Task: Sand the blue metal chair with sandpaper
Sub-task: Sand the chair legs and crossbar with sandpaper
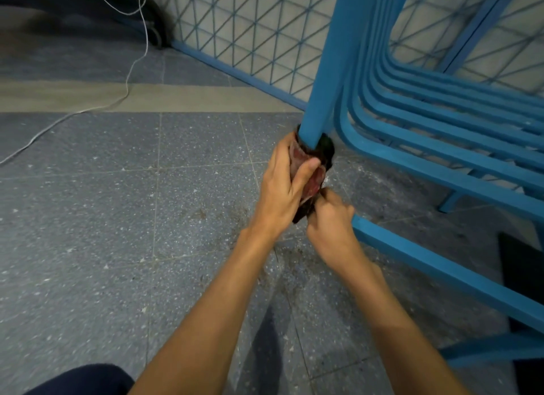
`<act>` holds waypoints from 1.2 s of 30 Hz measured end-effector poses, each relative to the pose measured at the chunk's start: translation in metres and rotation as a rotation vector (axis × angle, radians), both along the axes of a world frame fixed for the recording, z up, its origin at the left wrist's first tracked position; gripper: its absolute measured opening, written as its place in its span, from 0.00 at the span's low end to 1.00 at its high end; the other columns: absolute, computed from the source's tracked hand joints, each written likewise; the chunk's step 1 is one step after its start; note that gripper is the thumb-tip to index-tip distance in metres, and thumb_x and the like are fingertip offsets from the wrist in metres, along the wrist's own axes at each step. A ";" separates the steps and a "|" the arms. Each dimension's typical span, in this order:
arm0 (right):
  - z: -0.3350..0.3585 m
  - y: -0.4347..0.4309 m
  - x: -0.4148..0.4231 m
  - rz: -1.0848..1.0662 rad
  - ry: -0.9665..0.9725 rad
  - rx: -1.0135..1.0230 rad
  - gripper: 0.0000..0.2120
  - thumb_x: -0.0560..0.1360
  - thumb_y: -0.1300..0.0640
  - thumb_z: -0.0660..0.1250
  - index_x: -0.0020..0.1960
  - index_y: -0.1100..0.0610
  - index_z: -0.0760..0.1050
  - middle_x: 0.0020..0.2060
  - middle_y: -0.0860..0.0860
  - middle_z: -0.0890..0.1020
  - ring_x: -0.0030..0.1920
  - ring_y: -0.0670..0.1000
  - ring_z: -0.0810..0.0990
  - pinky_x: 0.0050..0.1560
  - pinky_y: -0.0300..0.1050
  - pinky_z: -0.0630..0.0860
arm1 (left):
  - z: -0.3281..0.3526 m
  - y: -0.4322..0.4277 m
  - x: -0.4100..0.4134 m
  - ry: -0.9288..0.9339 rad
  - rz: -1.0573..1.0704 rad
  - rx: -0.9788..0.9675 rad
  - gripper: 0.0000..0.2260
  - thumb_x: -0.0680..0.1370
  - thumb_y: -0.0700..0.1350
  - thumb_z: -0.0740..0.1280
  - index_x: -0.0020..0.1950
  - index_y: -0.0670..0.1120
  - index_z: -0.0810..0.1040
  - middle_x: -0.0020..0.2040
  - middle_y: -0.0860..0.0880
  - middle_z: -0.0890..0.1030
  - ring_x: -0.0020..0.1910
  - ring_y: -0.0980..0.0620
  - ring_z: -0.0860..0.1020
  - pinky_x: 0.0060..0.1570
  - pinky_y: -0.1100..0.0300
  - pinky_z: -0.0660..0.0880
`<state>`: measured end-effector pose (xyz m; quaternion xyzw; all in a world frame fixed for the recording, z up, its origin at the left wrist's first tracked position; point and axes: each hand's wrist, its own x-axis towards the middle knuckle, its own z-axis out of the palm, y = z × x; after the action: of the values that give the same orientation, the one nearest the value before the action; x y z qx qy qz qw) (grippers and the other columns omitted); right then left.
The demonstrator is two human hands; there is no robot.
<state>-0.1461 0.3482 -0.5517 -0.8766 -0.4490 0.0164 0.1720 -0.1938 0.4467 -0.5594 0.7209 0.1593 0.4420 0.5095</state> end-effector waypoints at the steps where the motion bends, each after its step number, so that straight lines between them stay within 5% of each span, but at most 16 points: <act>1: -0.001 0.000 -0.002 -0.003 -0.019 -0.003 0.15 0.77 0.67 0.58 0.63 0.61 0.72 0.57 0.56 0.74 0.59 0.56 0.70 0.50 0.43 0.55 | -0.018 0.000 -0.002 0.032 -0.003 -0.006 0.19 0.78 0.54 0.60 0.67 0.50 0.64 0.60 0.49 0.75 0.58 0.56 0.75 0.55 0.64 0.72; 5: -0.006 0.001 -0.004 -0.015 -0.083 0.048 0.20 0.80 0.60 0.58 0.71 0.57 0.66 0.61 0.54 0.73 0.63 0.53 0.68 0.55 0.44 0.55 | -0.089 0.002 -0.012 0.157 0.019 -0.117 0.14 0.79 0.55 0.57 0.63 0.52 0.67 0.48 0.54 0.75 0.45 0.61 0.75 0.45 0.69 0.69; 8: -0.011 0.001 -0.003 -0.018 -0.110 0.077 0.18 0.80 0.61 0.58 0.69 0.57 0.68 0.59 0.54 0.74 0.60 0.53 0.69 0.52 0.42 0.52 | -0.126 0.005 -0.020 0.311 0.019 -0.158 0.11 0.80 0.52 0.58 0.61 0.52 0.67 0.49 0.53 0.75 0.46 0.59 0.75 0.46 0.63 0.71; 11: -0.015 0.000 -0.001 -0.014 -0.126 0.106 0.17 0.79 0.62 0.58 0.68 0.57 0.69 0.56 0.54 0.74 0.59 0.54 0.70 0.49 0.41 0.51 | -0.154 0.015 -0.027 0.449 -0.019 -0.128 0.14 0.79 0.49 0.63 0.63 0.49 0.65 0.51 0.53 0.73 0.47 0.62 0.73 0.47 0.68 0.69; 14: -0.018 0.000 0.002 -0.008 -0.138 0.105 0.18 0.80 0.61 0.58 0.69 0.56 0.69 0.57 0.54 0.74 0.59 0.54 0.70 0.49 0.41 0.51 | -0.164 0.018 -0.027 0.490 -0.070 -0.183 0.17 0.78 0.47 0.64 0.64 0.50 0.62 0.53 0.49 0.74 0.49 0.53 0.76 0.47 0.62 0.73; 16: -0.019 0.000 0.003 0.002 -0.111 0.116 0.18 0.80 0.60 0.58 0.69 0.56 0.68 0.58 0.53 0.74 0.59 0.54 0.70 0.49 0.39 0.50 | -0.159 0.015 -0.026 0.514 -0.034 -0.181 0.18 0.79 0.45 0.63 0.66 0.47 0.62 0.55 0.48 0.73 0.50 0.55 0.74 0.45 0.70 0.69; 21: -0.015 -0.023 -0.007 0.110 0.035 0.473 0.17 0.77 0.68 0.61 0.64 0.58 0.75 0.59 0.51 0.78 0.60 0.51 0.76 0.64 0.51 0.70 | -0.111 0.008 -0.021 0.365 -0.021 -0.098 0.18 0.80 0.42 0.61 0.69 0.44 0.62 0.53 0.52 0.72 0.46 0.73 0.72 0.44 0.81 0.66; 23: -0.028 -0.042 -0.024 0.132 0.068 0.620 0.16 0.75 0.67 0.60 0.57 0.56 0.79 0.56 0.48 0.81 0.58 0.46 0.78 0.62 0.41 0.73 | -0.097 0.008 -0.020 0.291 -0.009 -0.020 0.20 0.80 0.45 0.62 0.70 0.45 0.63 0.57 0.53 0.73 0.52 0.68 0.72 0.51 0.80 0.65; 28: -0.094 -0.049 -0.045 -0.208 0.576 0.669 0.24 0.73 0.74 0.61 0.41 0.46 0.80 0.44 0.47 0.84 0.43 0.39 0.81 0.44 0.29 0.75 | -0.134 0.011 -0.023 0.382 0.028 -0.021 0.19 0.78 0.47 0.66 0.66 0.44 0.66 0.55 0.50 0.74 0.53 0.58 0.73 0.52 0.68 0.70; 30: -0.111 -0.044 -0.042 -0.269 0.680 0.666 0.22 0.73 0.75 0.60 0.41 0.49 0.80 0.41 0.49 0.84 0.41 0.38 0.81 0.45 0.27 0.74 | -0.161 0.015 -0.028 0.501 0.016 -0.092 0.16 0.78 0.45 0.66 0.62 0.44 0.66 0.48 0.50 0.75 0.46 0.53 0.75 0.44 0.63 0.71; 33: -0.130 -0.037 -0.036 -0.309 0.811 0.661 0.18 0.75 0.74 0.59 0.43 0.54 0.80 0.39 0.49 0.83 0.38 0.38 0.80 0.45 0.29 0.75 | -0.171 0.017 -0.028 0.606 0.080 -0.133 0.11 0.80 0.42 0.63 0.61 0.43 0.70 0.37 0.53 0.74 0.35 0.53 0.74 0.31 0.71 0.68; 36: -0.149 -0.029 -0.036 -0.373 0.953 0.653 0.14 0.77 0.71 0.60 0.48 0.55 0.78 0.43 0.55 0.83 0.40 0.42 0.80 0.45 0.33 0.76 | -0.161 0.011 -0.046 0.696 0.085 -0.204 0.22 0.80 0.57 0.56 0.59 0.39 0.74 0.31 0.46 0.71 0.27 0.50 0.69 0.24 0.61 0.67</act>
<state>-0.1820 0.3194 -0.7009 -0.7386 -0.1431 0.2379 0.6143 -0.2397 0.4572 -0.7202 0.7662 0.3962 0.1730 0.4754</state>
